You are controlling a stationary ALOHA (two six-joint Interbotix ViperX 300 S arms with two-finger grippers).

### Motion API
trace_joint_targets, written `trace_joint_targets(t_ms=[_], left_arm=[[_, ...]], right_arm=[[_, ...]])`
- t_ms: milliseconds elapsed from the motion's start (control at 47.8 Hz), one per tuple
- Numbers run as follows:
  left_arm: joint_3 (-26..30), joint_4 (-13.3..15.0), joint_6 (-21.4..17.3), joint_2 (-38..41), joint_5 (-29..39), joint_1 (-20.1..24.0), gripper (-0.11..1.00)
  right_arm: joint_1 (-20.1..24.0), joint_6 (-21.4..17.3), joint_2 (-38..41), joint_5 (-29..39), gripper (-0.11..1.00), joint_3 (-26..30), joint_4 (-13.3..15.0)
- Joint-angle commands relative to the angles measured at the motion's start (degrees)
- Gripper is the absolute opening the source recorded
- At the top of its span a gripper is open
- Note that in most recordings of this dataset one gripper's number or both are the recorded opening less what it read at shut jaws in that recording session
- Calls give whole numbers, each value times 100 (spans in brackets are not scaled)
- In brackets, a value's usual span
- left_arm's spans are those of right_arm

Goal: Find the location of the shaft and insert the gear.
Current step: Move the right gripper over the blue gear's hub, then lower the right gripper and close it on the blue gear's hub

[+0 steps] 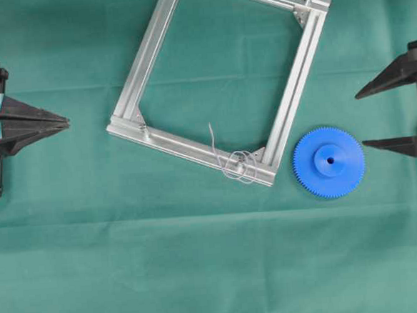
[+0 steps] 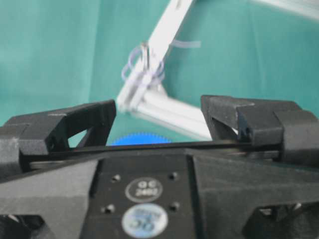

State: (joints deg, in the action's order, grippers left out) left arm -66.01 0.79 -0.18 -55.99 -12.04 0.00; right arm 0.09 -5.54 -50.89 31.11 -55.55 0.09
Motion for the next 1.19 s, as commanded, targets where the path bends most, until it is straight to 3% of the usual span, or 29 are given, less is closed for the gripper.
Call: trace_joint_targets(t_ms=[0, 377, 1172], left_arm=[[149, 9, -9, 18, -26, 18, 1], [149, 9, -9, 18, -26, 18, 1], [149, 18, 0, 18, 114, 18, 0]], right_arm=[[0, -132, 308, 290, 93, 237, -18], [158, -650, 1292, 914, 93, 360, -18], [369, -940, 2962, 519, 93, 378, 9]])
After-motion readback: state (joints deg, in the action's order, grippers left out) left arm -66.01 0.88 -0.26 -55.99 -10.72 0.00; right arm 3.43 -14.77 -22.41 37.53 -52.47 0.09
